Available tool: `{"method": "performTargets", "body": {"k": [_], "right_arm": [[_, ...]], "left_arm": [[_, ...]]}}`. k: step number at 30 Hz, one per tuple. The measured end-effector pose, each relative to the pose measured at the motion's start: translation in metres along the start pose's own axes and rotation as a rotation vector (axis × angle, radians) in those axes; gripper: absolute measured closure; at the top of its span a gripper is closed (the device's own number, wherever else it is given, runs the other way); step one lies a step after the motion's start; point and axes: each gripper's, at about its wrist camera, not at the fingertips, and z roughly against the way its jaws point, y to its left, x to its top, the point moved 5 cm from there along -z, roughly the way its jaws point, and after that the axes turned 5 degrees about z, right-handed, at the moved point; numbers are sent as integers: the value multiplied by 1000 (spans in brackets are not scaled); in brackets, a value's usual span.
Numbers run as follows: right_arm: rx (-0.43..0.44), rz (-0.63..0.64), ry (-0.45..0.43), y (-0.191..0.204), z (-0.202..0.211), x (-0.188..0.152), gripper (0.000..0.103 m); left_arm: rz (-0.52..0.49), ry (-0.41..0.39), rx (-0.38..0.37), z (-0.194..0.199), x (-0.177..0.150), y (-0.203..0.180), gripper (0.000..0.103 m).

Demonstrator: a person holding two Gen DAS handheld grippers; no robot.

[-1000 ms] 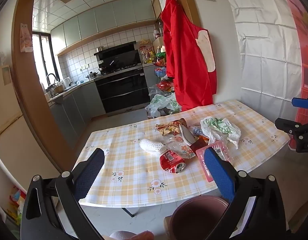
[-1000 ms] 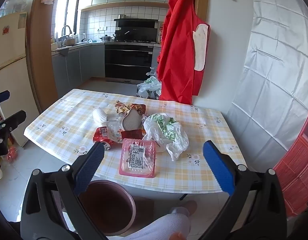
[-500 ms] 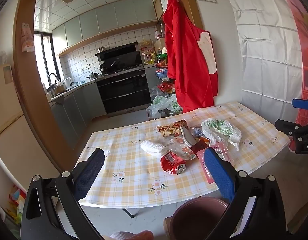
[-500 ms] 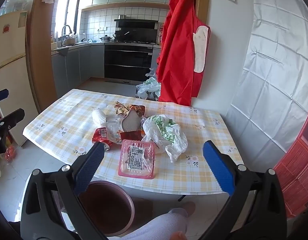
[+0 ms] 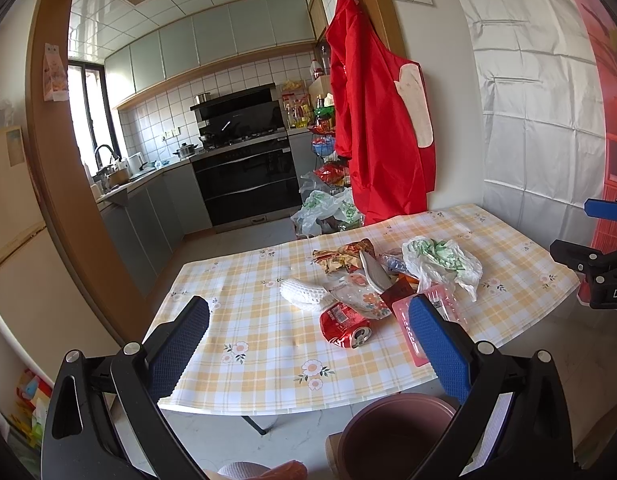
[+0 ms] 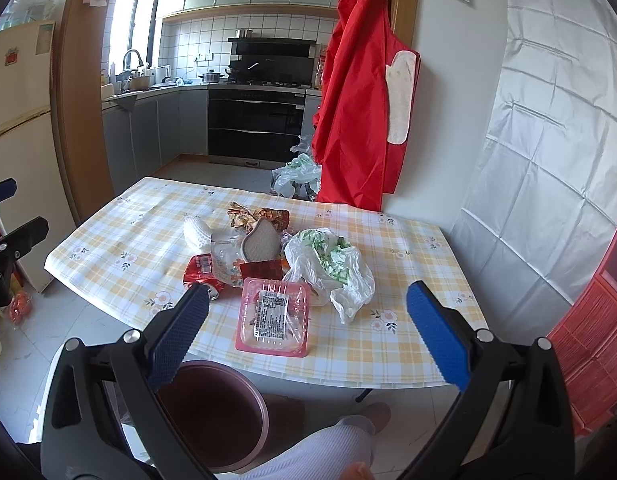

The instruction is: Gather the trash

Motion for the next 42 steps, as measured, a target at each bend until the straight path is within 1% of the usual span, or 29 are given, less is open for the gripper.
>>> {"method": "performTargets", "body": {"k": [5, 6, 15, 16, 25, 28, 32, 37, 42], "right_arm": [[2, 0, 4, -5, -1, 4, 6], [-2, 4, -1, 6, -1, -6, 6], [0, 5, 0, -1, 1, 1, 6], [-3, 4, -1, 4, -2, -3, 6], [-2, 3, 1, 3, -2, -2, 6], [-1, 4, 3, 5, -3, -6, 6], [-1, 2, 6, 6, -4, -9, 6], [6, 1, 24, 8, -11, -15, 6], [8, -3, 39, 6, -22, -20, 6]], "left_arm": [[3, 2, 1, 0, 0, -3, 5], [5, 3, 1, 1, 1, -4, 5], [8, 1, 1, 1, 0, -4, 5], [10, 1, 1, 1, 0, -4, 5], [14, 3, 2, 1, -1, -6, 5], [23, 5, 0, 0, -3, -4, 5], [34, 19, -24, -3, -5, -3, 5], [34, 20, -19, -10, -9, -1, 5], [62, -22, 1, -16, -10, 6, 5]]}}
